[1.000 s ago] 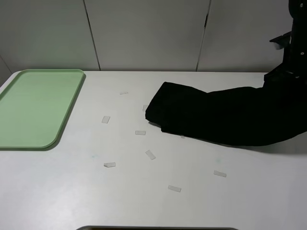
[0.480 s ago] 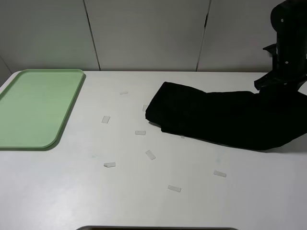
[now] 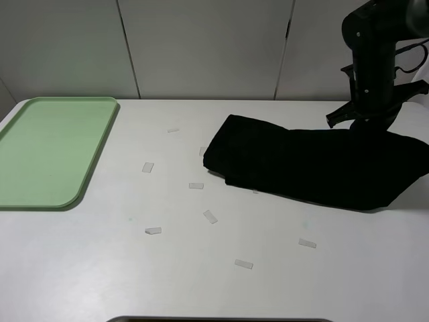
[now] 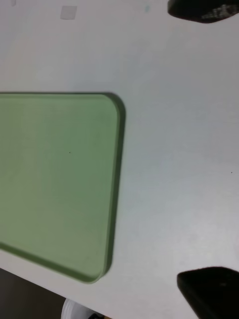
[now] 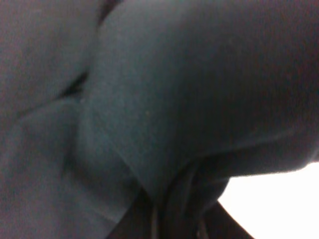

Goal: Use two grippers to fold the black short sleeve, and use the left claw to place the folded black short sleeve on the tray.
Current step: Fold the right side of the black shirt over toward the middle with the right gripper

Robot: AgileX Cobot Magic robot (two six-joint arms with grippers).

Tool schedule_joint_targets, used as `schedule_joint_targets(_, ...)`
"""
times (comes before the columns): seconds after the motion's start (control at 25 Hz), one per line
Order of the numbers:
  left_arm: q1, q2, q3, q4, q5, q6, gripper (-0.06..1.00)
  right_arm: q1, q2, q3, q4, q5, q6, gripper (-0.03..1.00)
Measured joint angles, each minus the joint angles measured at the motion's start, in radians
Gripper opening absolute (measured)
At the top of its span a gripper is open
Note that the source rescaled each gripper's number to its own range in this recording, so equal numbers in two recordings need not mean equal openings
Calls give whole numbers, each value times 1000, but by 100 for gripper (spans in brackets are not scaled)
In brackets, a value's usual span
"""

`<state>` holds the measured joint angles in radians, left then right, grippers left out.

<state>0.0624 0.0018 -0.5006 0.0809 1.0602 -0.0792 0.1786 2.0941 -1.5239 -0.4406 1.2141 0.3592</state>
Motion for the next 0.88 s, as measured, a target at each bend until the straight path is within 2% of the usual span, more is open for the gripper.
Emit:
schedule_joint_targets(0.32, 0, -2, 1, 0, 0, 0, 98, 71, 29, 0, 55, -24, 64, 9)
schedule_joint_targets(0.64, 0, -2, 1, 0, 0, 0, 98, 107, 29, 0, 178, -85, 70, 10)
schedule_joint_targets(0.68, 0, -2, 1, 0, 0, 0, 98, 110, 29, 0, 188, -94, 70, 13)
schedule_joint_targets(0.76, 0, -2, 1, 0, 0, 0, 98, 115, 29, 0, 212, -108, 72, 27)
schedule_joint_targets(0.88, 0, -2, 1, 0, 0, 0, 98, 124, 29, 0, 264, -119, 80, 67)
